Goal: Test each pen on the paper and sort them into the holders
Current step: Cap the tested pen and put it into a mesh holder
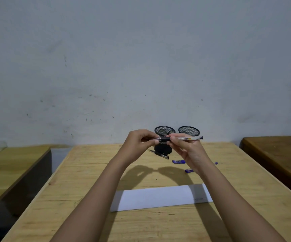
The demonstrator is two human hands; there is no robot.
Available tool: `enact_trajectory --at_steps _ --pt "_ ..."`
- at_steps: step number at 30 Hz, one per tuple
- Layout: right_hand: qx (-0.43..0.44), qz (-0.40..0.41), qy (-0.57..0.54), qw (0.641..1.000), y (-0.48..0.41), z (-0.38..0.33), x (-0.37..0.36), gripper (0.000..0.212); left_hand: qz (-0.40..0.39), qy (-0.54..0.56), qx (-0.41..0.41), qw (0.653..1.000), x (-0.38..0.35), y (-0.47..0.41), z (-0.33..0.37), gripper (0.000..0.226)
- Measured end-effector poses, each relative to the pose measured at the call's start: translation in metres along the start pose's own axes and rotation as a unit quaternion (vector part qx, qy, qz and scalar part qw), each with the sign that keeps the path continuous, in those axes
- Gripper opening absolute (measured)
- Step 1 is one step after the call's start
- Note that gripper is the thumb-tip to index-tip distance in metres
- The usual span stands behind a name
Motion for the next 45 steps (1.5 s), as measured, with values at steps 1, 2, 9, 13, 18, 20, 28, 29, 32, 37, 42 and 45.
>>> enact_trajectory --at_steps 1,2,9,13,18,20,28,29,32,37,42,45 --pt "0.004 0.01 -0.009 1.0 0.0 -0.003 0.006 0.011 0.003 0.003 0.006 1.0 0.003 0.001 -0.002 0.01" --pt "0.008 0.022 -0.013 1.0 -0.001 -0.005 0.014 0.012 0.005 0.006 0.014 1.0 0.006 0.001 -0.005 0.01" --pt "0.046 -0.038 0.366 0.929 -0.005 -0.017 0.026 0.018 0.025 0.02 0.045 0.998 0.02 -0.005 -0.01 0.013" --pt "0.048 -0.106 0.478 0.871 -0.014 -0.012 0.011 0.028 0.045 0.067 0.006 0.997 0.01 -0.028 0.014 0.02" --pt "0.091 0.003 0.395 0.914 -0.038 -0.018 0.023 0.023 0.077 0.128 0.006 0.989 -0.003 -0.066 0.006 0.015" --pt "0.111 0.047 0.342 0.932 -0.053 -0.027 0.038 0.03 0.052 0.076 0.049 0.994 -0.013 -0.081 -0.022 0.025" --pt "0.064 0.105 0.294 0.948 -0.14 -0.016 0.065 0.01 -0.084 -0.123 0.189 0.971 -0.053 -0.106 -0.126 0.089" --pt "0.057 0.098 0.329 0.938 -0.147 -0.01 0.066 0.009 -0.088 -0.114 0.177 0.974 -0.056 -0.108 -0.128 0.084" --pt "0.04 0.093 0.459 0.883 -0.16 0.0 0.07 0.008 -0.088 -0.066 0.151 0.982 -0.06 -0.112 -0.129 0.07" --pt "-0.001 -0.011 0.515 0.857 -0.162 0.011 0.063 0.007 -0.072 -0.023 0.126 0.989 -0.063 -0.116 -0.122 0.065" --pt "-0.006 -0.036 0.525 0.85 -0.157 0.013 0.066 0.012 -0.051 0.005 0.131 0.99 -0.065 -0.115 -0.123 0.059" --pt "0.0 -0.037 0.525 0.85 -0.151 0.011 0.069 0.019 -0.042 0.01 0.145 0.989 -0.065 -0.114 -0.124 0.062"
Point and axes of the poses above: each hand's wrist, its own y-axis away from the middle knuckle, its own x-axis out of the back of the hand, z = x × y, the point moved 7 cm from there along -y, towards the middle knuckle, and after that the axes turned 2 degrees about -z, right-handed, at the moved point
